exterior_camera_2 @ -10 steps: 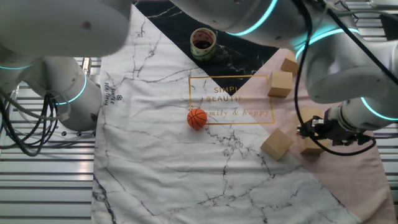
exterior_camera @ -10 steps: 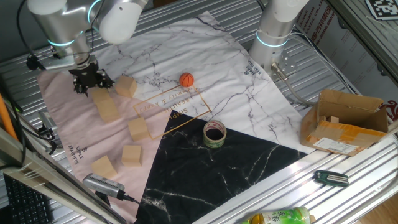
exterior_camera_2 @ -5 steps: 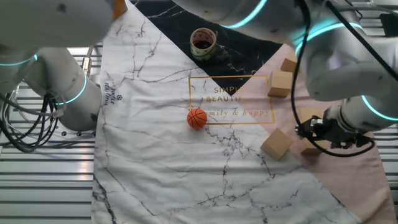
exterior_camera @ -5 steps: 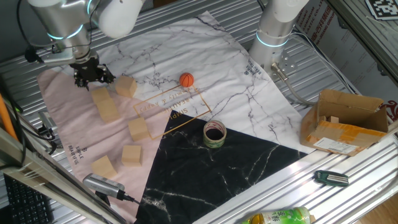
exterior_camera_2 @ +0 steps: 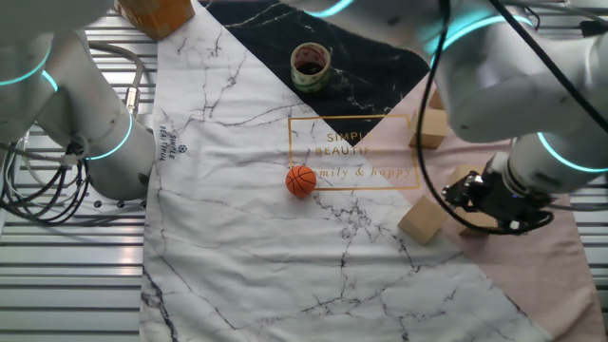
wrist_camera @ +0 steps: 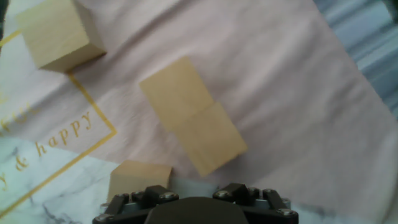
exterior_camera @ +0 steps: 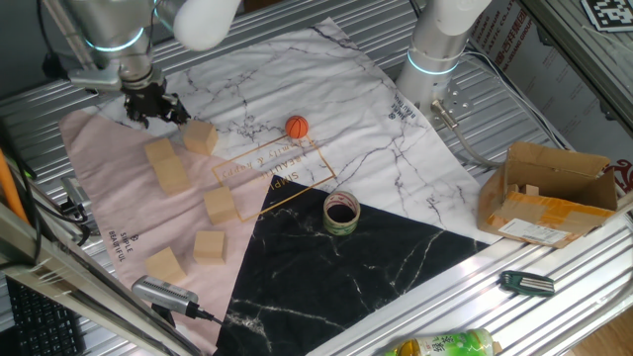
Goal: Stack the blocks into a pyramid shape
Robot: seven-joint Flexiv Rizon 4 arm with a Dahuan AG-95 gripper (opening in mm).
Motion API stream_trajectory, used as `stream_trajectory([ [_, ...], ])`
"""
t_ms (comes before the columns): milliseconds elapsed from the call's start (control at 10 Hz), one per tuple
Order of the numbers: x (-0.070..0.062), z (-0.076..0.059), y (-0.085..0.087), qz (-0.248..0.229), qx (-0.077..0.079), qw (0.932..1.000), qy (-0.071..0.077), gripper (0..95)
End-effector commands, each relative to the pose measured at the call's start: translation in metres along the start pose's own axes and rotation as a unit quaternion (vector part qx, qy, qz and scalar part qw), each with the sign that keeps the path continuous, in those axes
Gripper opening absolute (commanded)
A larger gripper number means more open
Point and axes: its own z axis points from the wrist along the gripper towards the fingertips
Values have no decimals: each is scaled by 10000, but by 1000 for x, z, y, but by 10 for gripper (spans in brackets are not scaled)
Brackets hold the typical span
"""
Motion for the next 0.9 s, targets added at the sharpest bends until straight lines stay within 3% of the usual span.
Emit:
stream_trajectory([
  [100,22,-11,12,949,43,9955,-20,760],
  [200,27,-11,16,942,46,9955,-20,950],
  [400,38,-2,26,981,85,9951,-72,950],
  [800,38,-2,26,1097,78,9939,-54,950],
  [900,37,-1,26,1140,33,9934,-112,950],
])
